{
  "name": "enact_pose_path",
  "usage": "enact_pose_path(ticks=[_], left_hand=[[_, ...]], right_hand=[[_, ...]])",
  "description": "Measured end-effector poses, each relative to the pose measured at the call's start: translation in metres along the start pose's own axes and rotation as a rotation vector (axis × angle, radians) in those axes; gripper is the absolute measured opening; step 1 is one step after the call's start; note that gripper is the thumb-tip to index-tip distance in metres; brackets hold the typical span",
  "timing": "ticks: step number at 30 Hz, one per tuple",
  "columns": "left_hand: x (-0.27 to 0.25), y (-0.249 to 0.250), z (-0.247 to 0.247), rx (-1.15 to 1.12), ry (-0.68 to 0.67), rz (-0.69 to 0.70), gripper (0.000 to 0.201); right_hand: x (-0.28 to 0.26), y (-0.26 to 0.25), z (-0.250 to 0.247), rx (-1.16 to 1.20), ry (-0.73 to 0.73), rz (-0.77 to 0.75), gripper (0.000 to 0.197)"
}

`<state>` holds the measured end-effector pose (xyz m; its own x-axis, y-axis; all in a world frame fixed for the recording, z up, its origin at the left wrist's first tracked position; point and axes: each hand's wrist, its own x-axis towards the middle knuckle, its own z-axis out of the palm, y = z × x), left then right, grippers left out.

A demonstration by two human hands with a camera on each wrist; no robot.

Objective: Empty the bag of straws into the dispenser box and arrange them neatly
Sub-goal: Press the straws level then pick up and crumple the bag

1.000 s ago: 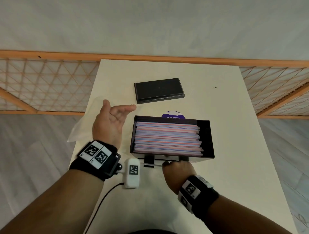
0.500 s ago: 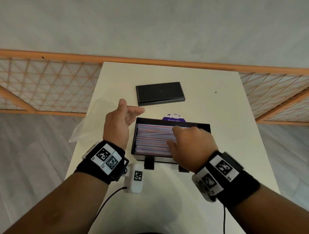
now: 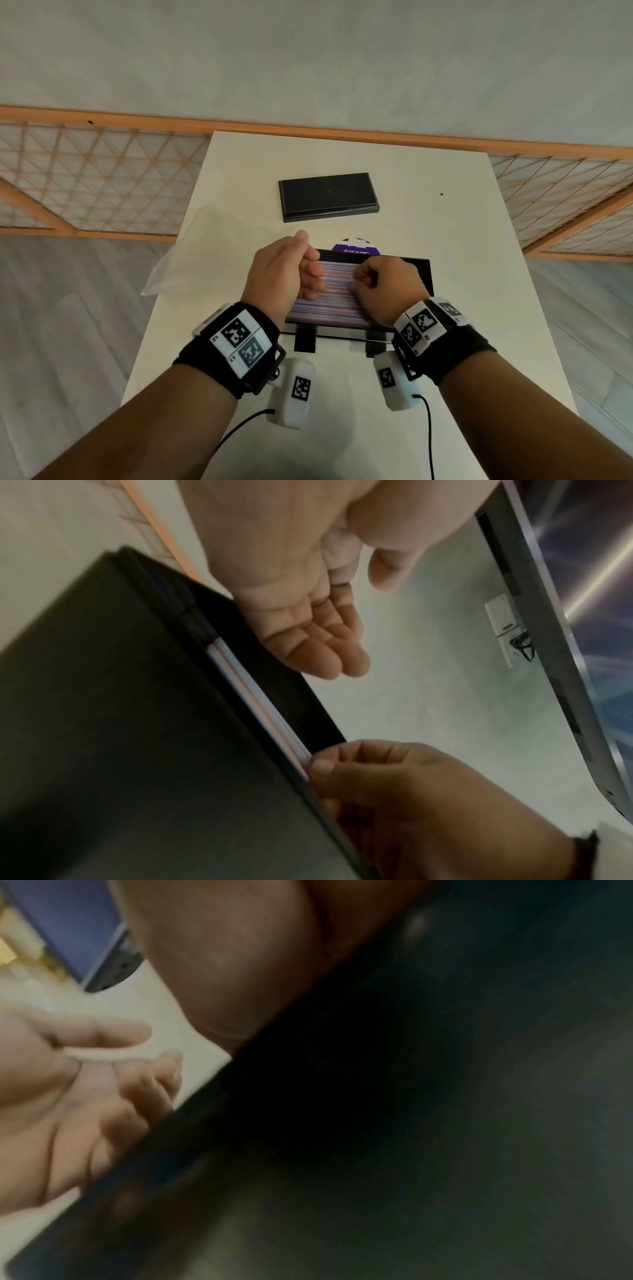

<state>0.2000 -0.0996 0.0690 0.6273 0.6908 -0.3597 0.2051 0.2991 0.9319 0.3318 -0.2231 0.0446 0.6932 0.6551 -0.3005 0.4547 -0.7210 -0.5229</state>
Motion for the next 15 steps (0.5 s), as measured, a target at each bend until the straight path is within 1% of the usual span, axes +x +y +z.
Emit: enact_pose_path(ticks=[2,3,5,7,8,10,15], left_hand=[[0.000,-0.003,0.003,-0.017,-0.001,-0.033,0.042],[0.000,-0.003,0.002,-0.038,0.006,-0.055,0.041],[0.001,-0.004,0.000,-0.090,0.022,-0.099,0.040],[0.004,-0.004,-0.002,-0.113,0.028,-0.140,0.039],[0.005,-0.004,-0.002,-0.110,0.025,-0.161,0.039],[0.007,-0.004,0.000,-0.089,0.002,-0.207,0.039],[0.009,0.000,0.009,0.028,-0.102,-0.299,0.040]], right_hand=[[0.001,0.002,0.000,0.129,0.020,0.040,0.002],[0.002,0.004,-0.001,0.248,0.034,0.093,0.002],[0.001,0.005,-0.005,0.606,0.045,0.273,0.007],[0.000,0.006,-0.007,0.980,0.020,0.460,0.010],[0.000,0.004,-0.007,1.096,-0.013,0.519,0.008],[0.001,0.000,-0.005,1.182,-0.074,0.569,0.006],[0.001,-0.012,0.000,1.166,-0.128,0.595,0.010]])
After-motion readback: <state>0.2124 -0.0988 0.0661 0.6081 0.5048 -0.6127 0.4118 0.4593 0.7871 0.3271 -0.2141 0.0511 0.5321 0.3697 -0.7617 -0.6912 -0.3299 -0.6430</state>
